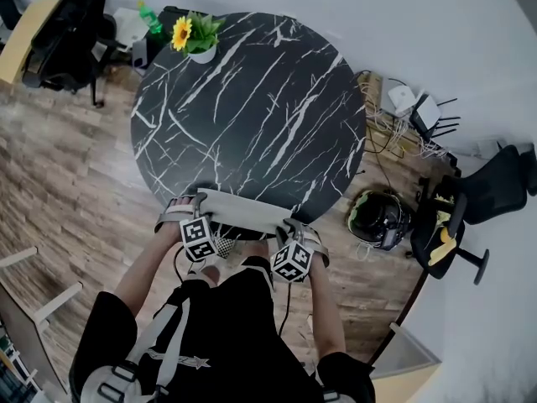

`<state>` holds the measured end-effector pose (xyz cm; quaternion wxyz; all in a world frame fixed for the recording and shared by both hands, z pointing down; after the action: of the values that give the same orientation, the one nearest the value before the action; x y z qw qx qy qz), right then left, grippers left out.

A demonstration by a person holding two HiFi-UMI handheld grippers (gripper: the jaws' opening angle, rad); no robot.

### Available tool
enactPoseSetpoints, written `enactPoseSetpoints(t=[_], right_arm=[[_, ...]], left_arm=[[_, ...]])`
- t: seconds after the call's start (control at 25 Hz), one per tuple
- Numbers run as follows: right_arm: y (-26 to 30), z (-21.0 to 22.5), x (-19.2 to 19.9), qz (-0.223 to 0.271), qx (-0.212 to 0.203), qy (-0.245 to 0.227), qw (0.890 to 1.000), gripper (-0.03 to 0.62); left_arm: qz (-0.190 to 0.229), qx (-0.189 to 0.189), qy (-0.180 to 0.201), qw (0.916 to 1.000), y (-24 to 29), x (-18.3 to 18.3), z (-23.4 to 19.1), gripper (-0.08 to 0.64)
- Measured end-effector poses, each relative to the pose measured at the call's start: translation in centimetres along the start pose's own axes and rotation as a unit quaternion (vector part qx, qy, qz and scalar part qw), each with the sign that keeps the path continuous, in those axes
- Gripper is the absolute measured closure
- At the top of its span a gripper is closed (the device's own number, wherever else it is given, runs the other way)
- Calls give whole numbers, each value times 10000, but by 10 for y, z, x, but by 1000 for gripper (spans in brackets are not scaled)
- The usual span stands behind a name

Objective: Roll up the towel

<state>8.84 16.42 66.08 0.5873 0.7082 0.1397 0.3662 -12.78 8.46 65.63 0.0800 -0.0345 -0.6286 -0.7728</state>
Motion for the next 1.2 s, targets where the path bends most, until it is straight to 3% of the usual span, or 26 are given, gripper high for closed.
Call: enactPoseSetpoints(t=[0.12,0.24,0.76,1.2], right_arm=[[-10,-1,-1,143,208,51,9997,422],[-20,-6,-2,220,353,39,9991,410],[-22,-43,7,217,409,-95,9989,411],[1,-35,8,95,383,-225,9990,425]], left_arm=[[156,-203,-131,9996,-8,1,1,278],[199,-353,-112,9991,-18,3,5,278],[226,-215,-54,9995,-18,4,49,285],[75,-342,63,9994,-3,3,38,344]])
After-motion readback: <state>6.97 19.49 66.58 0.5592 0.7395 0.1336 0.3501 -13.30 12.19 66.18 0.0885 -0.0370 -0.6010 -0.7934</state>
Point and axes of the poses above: the fingertips, and each gripper's own axes: y forward along the fingers, z to its right, x out of its underside, the point moved 4 cm from there along -y, backward along the fingers, and after that the axes turned 10 degrees about y, right-handed, at the moved point
